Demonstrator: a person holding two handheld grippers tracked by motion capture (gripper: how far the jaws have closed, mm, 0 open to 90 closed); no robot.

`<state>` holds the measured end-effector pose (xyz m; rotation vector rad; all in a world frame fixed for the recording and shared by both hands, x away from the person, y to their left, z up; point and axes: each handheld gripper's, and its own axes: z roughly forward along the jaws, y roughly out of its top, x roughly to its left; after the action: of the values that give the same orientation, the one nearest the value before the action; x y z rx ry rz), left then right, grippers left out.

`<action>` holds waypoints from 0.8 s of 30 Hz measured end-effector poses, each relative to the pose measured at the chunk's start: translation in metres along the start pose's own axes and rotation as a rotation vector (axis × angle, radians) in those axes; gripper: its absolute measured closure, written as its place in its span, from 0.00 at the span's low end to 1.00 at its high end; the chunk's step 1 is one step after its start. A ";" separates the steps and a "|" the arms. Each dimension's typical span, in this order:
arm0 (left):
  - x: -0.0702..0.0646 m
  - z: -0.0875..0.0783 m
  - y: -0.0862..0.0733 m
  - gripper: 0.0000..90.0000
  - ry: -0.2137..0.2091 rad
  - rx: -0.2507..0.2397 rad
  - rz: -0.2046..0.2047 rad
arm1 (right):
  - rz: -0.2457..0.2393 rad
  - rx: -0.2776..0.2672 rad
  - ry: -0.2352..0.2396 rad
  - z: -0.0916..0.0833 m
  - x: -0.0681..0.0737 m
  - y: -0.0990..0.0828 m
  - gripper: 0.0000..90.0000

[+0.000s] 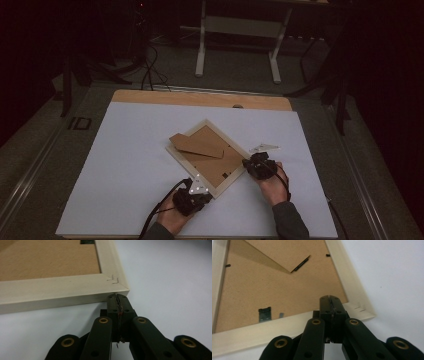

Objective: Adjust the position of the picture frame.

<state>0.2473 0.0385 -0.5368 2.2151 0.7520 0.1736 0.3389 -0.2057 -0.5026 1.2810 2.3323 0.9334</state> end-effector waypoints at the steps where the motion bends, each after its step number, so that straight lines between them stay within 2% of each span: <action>1: 0.000 0.001 0.001 1.00 -0.005 -0.001 -0.005 | 0.001 0.002 -0.002 0.002 0.000 0.000 1.00; 3: 0.000 0.004 0.002 1.00 -0.014 -0.009 -0.018 | 0.003 0.004 -0.015 0.006 0.000 0.001 1.00; 7: 0.001 0.006 0.003 1.00 -0.026 -0.018 -0.027 | 0.017 0.001 -0.010 0.010 0.000 0.003 1.00; 11: 0.001 0.009 0.005 1.00 -0.026 -0.026 -0.032 | -0.006 0.003 0.005 0.011 0.009 0.002 1.00; 14: 0.000 0.010 0.006 1.00 -0.021 -0.027 -0.028 | -0.020 0.000 0.027 0.009 0.017 0.001 1.00; 15: -0.002 0.012 0.009 1.00 -0.011 -0.021 -0.015 | -0.034 -0.007 0.050 0.008 0.026 0.000 1.00; 20: -0.004 0.019 0.015 1.00 -0.004 -0.017 0.006 | -0.077 -0.003 0.099 0.008 0.044 -0.002 1.00; 24: -0.004 0.022 0.018 1.00 -0.007 -0.027 -0.002 | -0.102 0.008 0.131 0.008 0.058 -0.007 1.00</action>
<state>0.2594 0.0127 -0.5390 2.1882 0.7438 0.1746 0.3078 -0.1567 -0.5116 1.1228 2.4773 1.0031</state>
